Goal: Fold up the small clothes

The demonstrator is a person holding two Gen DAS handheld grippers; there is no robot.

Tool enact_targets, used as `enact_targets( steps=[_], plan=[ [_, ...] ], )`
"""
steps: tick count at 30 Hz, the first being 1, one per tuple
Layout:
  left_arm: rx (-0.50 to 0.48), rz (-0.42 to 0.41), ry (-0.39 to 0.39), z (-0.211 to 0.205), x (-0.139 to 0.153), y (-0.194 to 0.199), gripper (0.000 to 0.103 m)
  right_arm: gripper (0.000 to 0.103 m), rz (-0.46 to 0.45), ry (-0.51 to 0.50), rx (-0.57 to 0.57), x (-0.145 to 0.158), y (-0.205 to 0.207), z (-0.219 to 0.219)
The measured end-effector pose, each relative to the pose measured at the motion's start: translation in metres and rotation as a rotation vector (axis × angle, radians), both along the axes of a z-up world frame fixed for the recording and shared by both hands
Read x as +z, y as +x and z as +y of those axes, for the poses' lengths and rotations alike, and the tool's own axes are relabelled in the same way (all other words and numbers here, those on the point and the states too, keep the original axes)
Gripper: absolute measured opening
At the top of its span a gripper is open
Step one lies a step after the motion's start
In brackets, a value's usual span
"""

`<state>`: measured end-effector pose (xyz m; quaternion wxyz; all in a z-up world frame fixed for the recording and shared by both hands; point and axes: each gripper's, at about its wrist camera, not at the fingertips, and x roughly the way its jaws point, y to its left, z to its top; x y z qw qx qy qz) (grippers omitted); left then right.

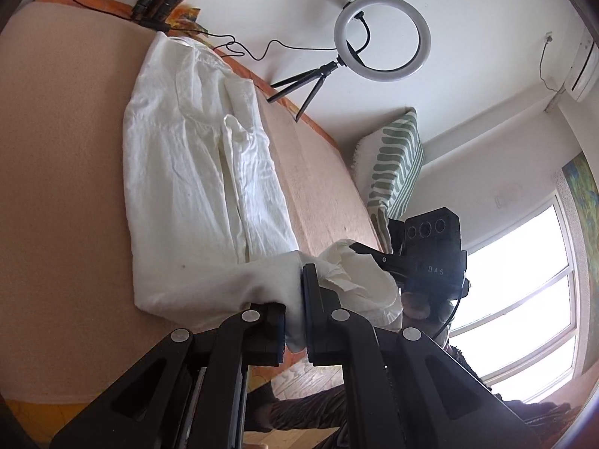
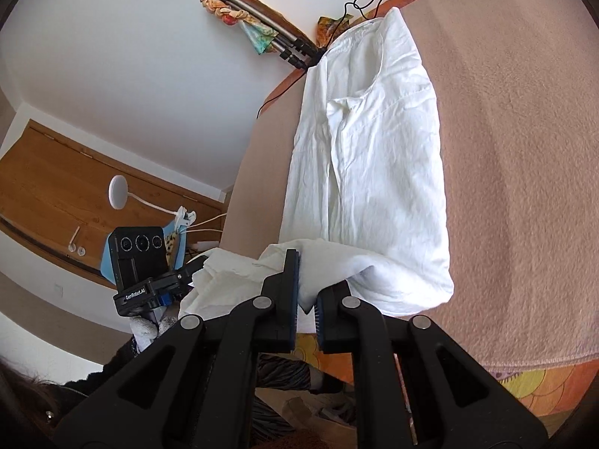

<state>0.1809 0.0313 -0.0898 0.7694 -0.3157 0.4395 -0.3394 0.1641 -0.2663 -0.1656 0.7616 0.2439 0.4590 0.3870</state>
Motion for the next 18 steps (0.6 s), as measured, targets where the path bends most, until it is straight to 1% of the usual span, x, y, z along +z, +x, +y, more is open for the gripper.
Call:
enact_targets(
  steps=[4, 7, 10, 12, 15, 18],
  plan=[
    [0.036, 0.027, 0.020, 0.005, -0.012, 0.034, 0.006, 0.008, 0.030, -0.009, -0.049, -0.008, 0.038, 0.008],
    [0.057, 0.044, 0.042, 0.008, -0.024, 0.058, 0.006, 0.008, 0.051, -0.044, -0.073, -0.017, 0.066, 0.014],
    [0.089, 0.080, 0.053, 0.013, -0.042, 0.077, 0.006, 0.008, 0.076, -0.033, -0.095, -0.027, 0.088, 0.016],
    [0.106, 0.095, 0.065, 0.016, -0.052, 0.085, 0.006, 0.008, 0.083, -0.042, -0.099, -0.030, 0.098, 0.017],
    [0.119, 0.121, 0.063, 0.018, -0.065, 0.093, 0.006, 0.008, 0.101, -0.041, -0.100, -0.036, 0.108, 0.019],
    [0.111, 0.123, 0.084, 0.017, -0.071, 0.096, 0.006, 0.008, 0.109, -0.060, -0.099, -0.042, 0.114, 0.023]
  ],
)
